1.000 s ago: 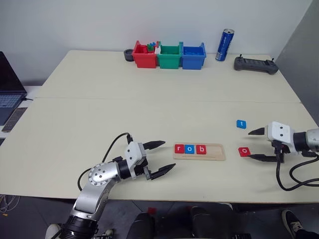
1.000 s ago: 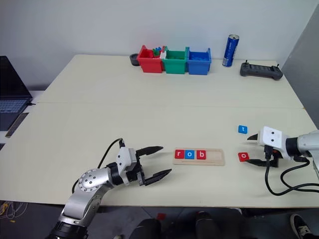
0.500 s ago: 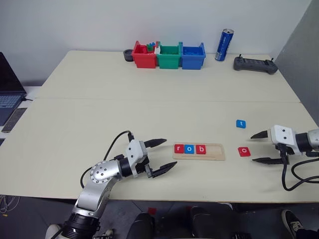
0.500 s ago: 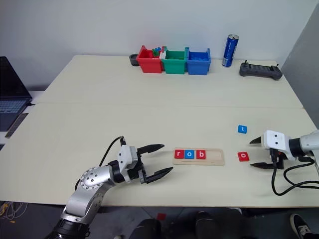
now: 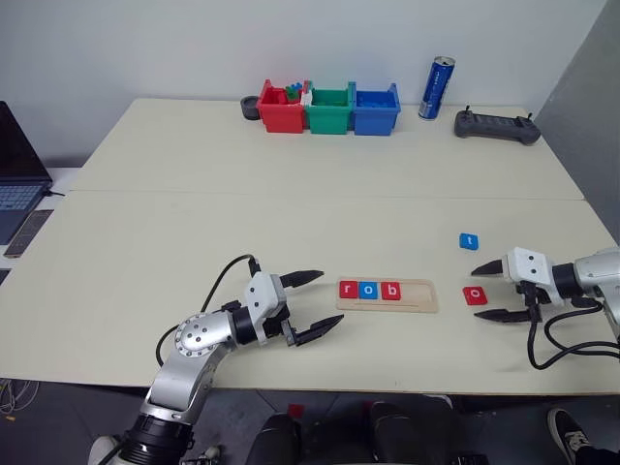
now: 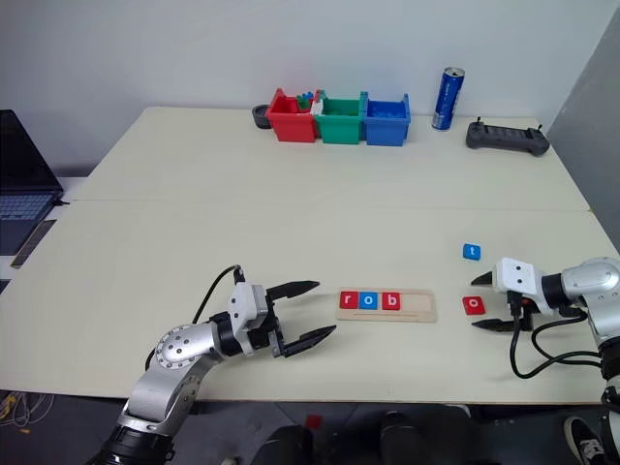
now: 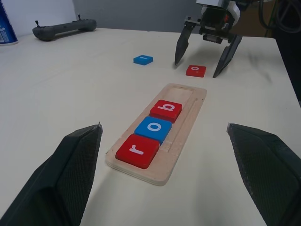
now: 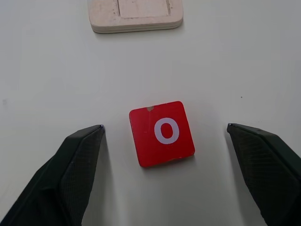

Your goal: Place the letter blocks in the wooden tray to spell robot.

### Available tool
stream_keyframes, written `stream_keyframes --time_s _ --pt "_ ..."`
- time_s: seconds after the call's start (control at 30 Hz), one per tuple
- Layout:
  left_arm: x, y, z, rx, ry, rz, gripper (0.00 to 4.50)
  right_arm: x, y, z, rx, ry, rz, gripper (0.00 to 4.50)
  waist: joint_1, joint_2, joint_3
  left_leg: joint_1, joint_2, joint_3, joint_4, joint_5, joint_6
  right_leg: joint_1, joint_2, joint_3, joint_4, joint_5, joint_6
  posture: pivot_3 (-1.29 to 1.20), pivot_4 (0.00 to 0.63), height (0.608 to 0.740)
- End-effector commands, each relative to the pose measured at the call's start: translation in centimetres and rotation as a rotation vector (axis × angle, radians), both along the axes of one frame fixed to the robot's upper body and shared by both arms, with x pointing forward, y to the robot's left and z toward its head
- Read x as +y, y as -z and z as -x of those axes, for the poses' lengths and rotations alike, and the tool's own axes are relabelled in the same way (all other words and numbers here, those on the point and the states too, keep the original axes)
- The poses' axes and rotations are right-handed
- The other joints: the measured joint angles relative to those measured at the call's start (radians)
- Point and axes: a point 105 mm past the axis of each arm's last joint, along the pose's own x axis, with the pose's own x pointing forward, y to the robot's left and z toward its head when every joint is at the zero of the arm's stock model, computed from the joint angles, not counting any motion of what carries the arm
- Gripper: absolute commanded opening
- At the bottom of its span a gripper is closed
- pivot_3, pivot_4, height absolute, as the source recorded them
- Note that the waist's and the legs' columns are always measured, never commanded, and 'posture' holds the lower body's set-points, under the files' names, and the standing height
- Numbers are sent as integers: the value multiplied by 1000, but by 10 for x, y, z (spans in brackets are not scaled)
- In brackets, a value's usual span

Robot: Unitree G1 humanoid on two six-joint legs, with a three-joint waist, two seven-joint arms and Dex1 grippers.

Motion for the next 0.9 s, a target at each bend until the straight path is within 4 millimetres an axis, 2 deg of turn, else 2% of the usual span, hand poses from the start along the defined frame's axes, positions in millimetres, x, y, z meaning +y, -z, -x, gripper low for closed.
stream_keyframes --time_s 0.03,0.23,0.4,0.63,0.8,0.9 --pt "-1 -7 4 -35 15 14 4500 1 1 3 14 -21 9 3549 0 0 0 0 0 0 0 0 0 0 0 0 0 0 0 0 150 740" --pt "-1 -7 4 -36 17 13 4500 2 -3 0 -1 -15 -1 1464 -1 0 0 0 0 0 1 0 0 0 0 0 2 0 0 0 150 740" --pt "-1 -7 4 -34 17 12 4500 9 -13 -4 -45 -26 -15 1457 -1 0 0 1 0 0 2 0 0 0 0 0 5 0 0 0 150 740" --pt "-1 -7 4 -35 13 15 4500 54 -38 -4 -85 -77 -146 1457 -4 0 0 1 0 -1 3 0 0 -1 0 0 7 0 0 0 150 740" --pt "-2 -7 5 -33 13 16 4500 83 -38 2 -74 -97 -191 1457 2 0 0 0 -1 -3 3 0 0 -1 0 -1 7 0 0 0 150 740" --pt "0 -6 5 -31 9 14 4500 91 -33 3 -71 -100 -188 1457 2 0 0 0 -1 -3 3 0 0 -1 0 -1 7 0 0 0 150 740"
